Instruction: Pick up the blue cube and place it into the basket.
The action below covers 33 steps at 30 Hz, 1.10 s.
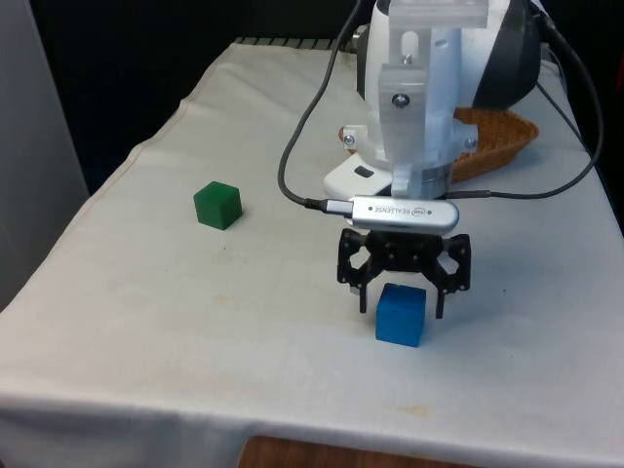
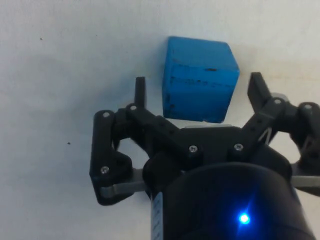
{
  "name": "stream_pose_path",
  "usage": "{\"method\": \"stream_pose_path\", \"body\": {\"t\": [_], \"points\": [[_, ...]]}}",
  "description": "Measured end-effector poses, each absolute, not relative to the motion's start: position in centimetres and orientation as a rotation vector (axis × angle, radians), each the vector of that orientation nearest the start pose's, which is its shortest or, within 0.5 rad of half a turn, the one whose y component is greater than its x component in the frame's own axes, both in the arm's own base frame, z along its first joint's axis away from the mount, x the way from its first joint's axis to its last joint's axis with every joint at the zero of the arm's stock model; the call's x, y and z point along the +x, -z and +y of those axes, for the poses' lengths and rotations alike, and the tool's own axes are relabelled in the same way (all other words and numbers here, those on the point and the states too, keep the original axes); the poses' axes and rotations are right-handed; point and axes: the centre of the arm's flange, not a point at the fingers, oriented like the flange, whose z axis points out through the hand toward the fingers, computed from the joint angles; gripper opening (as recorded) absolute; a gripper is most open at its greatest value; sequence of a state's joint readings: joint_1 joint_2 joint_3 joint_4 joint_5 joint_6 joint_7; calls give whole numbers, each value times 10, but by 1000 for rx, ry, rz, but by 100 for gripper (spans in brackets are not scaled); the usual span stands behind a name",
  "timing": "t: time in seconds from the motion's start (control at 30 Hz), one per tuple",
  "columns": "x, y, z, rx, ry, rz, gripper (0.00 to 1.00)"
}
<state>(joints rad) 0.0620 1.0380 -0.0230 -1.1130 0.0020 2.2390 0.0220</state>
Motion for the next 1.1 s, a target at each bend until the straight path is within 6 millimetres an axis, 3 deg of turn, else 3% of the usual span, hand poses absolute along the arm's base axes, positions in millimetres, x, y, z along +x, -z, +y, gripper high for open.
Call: {"method": "stream_pose_path", "body": {"t": [0.07,0.1,0.2,0.23,0.67,1.1], "points": [[777,-182,36,-3153,140,-44,69],[777,-182,36,-3153,140,-44,39],[777,-182,36,-3154,138,-45,9],[777,-182,36,-3154,138,-45,5],[777,-184,37,-3154,142,-47,5],[777,-218,40,-3151,171,-50,5]]}}
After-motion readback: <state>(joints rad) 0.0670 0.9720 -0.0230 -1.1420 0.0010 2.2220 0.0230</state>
